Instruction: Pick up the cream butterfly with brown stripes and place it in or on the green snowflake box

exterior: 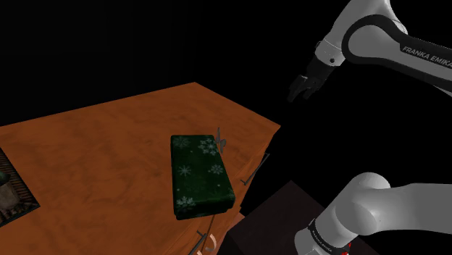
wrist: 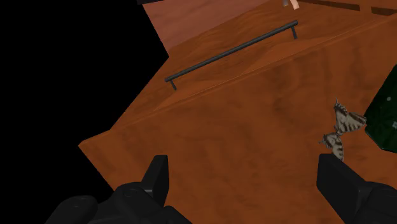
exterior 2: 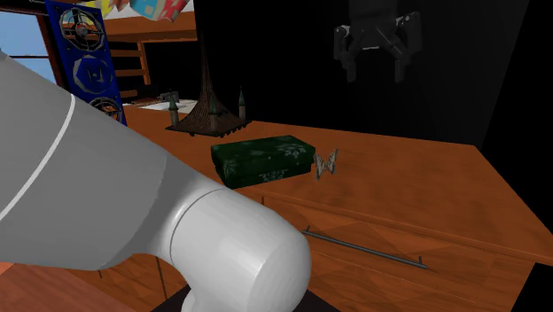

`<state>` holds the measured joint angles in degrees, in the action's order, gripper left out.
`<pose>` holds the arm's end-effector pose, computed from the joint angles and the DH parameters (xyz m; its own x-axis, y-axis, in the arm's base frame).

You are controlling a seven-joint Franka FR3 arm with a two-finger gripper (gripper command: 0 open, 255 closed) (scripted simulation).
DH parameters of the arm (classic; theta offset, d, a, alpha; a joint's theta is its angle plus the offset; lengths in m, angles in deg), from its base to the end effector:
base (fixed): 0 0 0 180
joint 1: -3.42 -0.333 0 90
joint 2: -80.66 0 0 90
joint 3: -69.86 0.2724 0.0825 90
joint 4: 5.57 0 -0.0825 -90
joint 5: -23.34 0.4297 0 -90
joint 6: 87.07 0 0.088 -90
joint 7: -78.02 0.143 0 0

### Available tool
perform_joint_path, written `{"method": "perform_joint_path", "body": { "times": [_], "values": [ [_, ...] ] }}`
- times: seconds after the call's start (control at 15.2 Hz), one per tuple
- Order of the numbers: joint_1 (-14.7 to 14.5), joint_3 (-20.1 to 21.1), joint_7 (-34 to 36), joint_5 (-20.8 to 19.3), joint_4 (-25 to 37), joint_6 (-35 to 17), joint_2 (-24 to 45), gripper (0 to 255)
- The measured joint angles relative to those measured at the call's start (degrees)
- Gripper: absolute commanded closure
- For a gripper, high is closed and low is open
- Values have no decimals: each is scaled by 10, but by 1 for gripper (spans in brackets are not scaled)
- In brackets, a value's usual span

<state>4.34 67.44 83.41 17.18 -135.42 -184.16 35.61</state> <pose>0.4010 -0.0400 0.5840 0.9670 -0.1313 0.2183 -0.1469 -0.9875 0.0569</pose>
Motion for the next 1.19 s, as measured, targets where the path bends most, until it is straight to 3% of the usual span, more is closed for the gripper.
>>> {"method": "perform_joint_path", "body": {
  "times": [0.33,1.19],
  "values": [
    [-5,7,23,18,-19,-39,35,0],
    [-36,43,111,102,-28,-194,237,0]
  ]
}}
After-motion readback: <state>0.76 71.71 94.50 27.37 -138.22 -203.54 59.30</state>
